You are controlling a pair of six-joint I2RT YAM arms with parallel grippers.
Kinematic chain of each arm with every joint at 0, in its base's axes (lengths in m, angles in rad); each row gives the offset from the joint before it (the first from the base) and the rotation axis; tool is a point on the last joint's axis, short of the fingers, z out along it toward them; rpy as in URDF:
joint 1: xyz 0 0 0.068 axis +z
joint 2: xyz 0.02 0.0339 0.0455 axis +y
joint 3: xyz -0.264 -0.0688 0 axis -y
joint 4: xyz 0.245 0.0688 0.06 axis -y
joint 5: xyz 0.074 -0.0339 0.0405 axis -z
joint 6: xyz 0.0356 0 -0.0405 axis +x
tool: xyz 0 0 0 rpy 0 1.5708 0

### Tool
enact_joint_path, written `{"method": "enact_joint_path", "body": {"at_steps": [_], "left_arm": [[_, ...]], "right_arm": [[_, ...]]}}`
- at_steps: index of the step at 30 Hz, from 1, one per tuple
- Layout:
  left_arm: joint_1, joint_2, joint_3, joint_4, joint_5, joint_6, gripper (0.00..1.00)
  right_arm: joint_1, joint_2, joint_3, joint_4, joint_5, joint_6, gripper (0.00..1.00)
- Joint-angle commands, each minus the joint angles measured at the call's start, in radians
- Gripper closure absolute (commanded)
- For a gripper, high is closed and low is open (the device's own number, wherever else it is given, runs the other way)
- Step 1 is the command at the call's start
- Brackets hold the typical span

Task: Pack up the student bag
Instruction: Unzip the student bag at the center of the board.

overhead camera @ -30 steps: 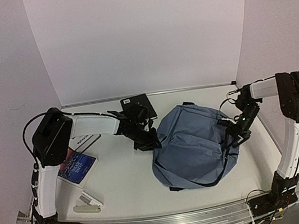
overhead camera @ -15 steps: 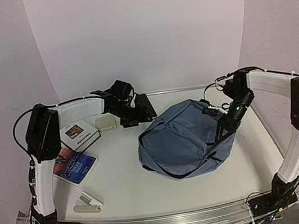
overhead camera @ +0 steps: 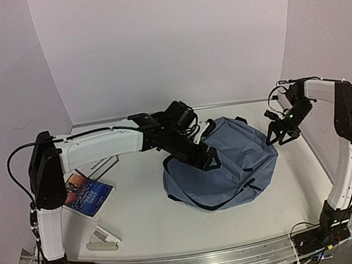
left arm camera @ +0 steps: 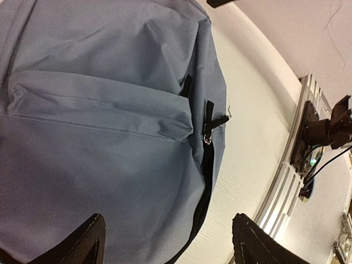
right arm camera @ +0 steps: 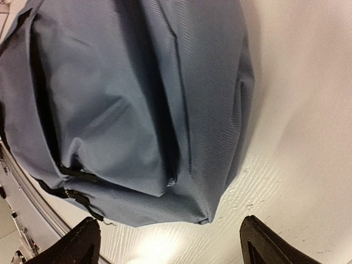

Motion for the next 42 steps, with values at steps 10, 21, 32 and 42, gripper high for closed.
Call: {"method": "enact_joint_path", "body": {"at_steps": [10, 21, 32, 42], "left_arm": [[-0.068, 0.268, 0.346, -0.050, 0.054, 0.098, 0.31], [-0.112, 0.398, 0.517, -0.111, 0.072, 0.115, 0.43], [-0.143, 0.459, 0.559, -0.165, 0.013, 0.148, 0.45], [-0.149, 0.504, 0.593, -0.183, -0.033, 0.159, 0.52]], "right_arm": [[0.016, 0.035, -0.124, 0.155, 0.001, 0.069, 0.33], [0.026, -0.038, -0.254, 0.183, -0.105, 0.098, 0.85], [0.049, -0.078, -0.299, 0.188, -0.141, 0.125, 1.00], [0.068, -0.068, -0.303, 0.193, -0.148, 0.127, 1.00]]}}
